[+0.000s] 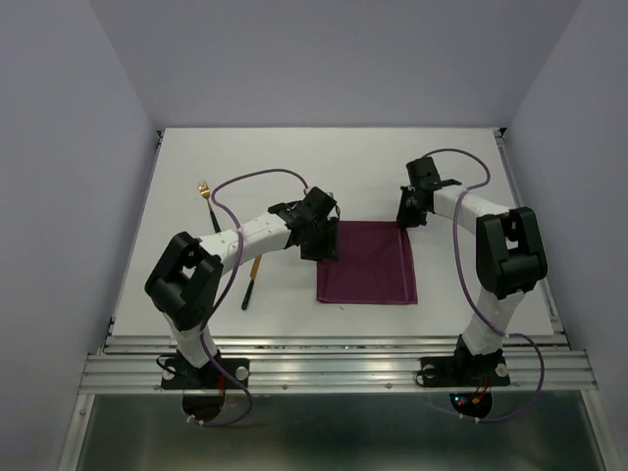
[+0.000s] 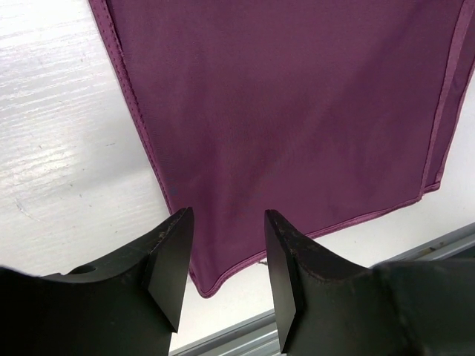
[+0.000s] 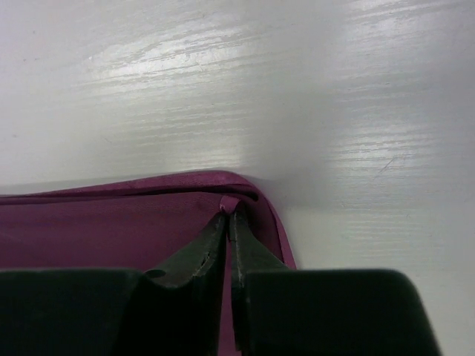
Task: Fold the napkin into a case and place the utensils inside
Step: Pick up the lower triangle-folded napkin from the center of the board.
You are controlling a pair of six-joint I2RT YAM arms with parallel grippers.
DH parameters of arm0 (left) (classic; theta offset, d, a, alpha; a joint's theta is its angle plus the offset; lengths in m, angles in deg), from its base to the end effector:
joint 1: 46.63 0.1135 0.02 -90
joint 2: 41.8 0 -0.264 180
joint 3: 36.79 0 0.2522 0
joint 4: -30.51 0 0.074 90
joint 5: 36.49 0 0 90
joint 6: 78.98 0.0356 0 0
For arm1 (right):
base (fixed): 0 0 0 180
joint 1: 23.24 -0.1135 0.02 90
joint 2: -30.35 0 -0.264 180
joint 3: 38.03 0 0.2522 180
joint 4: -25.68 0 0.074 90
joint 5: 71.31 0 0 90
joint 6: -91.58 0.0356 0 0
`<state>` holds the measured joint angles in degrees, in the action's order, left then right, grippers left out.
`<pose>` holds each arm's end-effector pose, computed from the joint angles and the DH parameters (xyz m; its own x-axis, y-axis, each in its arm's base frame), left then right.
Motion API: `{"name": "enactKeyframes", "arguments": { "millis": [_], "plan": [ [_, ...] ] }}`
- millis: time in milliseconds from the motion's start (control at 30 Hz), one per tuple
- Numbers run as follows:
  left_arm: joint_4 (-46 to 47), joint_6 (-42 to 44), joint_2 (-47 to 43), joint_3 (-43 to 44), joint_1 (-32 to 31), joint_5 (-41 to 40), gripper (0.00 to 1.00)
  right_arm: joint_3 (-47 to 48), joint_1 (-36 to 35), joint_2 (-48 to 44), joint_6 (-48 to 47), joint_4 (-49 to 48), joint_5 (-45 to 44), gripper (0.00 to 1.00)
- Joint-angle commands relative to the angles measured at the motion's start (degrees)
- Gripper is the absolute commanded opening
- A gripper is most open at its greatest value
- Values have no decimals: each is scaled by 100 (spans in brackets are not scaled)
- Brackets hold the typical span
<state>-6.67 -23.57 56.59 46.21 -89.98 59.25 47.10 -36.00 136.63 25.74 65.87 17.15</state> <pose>0.2653 -0.2553 0.2209 -0.8882 0.0617 -0.4553 0.2709 0.8707 -0.4104 0.3726 0.0834 0.1798 -0.8661 0.2234 -0.4473 0.1603 0.9715 0.1748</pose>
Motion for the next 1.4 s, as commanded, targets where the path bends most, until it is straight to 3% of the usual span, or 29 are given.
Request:
{"name": "enactKeyframes", "arguments": {
  "millis": [0,133,533,567,600,800,933,1033,1067,1100,1367],
  "plan": [
    [-119,154,22,310,20,6,54,228,27,16,18,-183,-118,7],
    [-128,189,110,398,20,33,54,245,27,-37,18,-183,-127,1],
    [-198,286,198,688,310,-20,54,237,27,-345,-34,-121,-461,1],
    [-224,286,233,740,319,-20,54,254,27,-319,-52,-95,-400,7],
    [-242,303,259,767,336,-20,54,298,27,-266,-52,10,-382,23],
    [-260,312,514,1206,328,155,54,123,27,-520,-26,11,-689,39],
    [-110,295,874,1619,310,489,40,52,27,-556,-43,2,-831,48],
    [-49,260,1287,2102,301,718,17,78,132,-442,-61,-16,-725,57],
    [21,242,1488,2338,292,866,4,96,133,-407,-96,-7,-577,60],
    [56,216,1595,2454,292,929,0,131,133,-363,-113,2,-506,61],
    [479,14,2508,3341,257,1526,0,17,186,-187,-78,-165,-162,55]
  ]
}}
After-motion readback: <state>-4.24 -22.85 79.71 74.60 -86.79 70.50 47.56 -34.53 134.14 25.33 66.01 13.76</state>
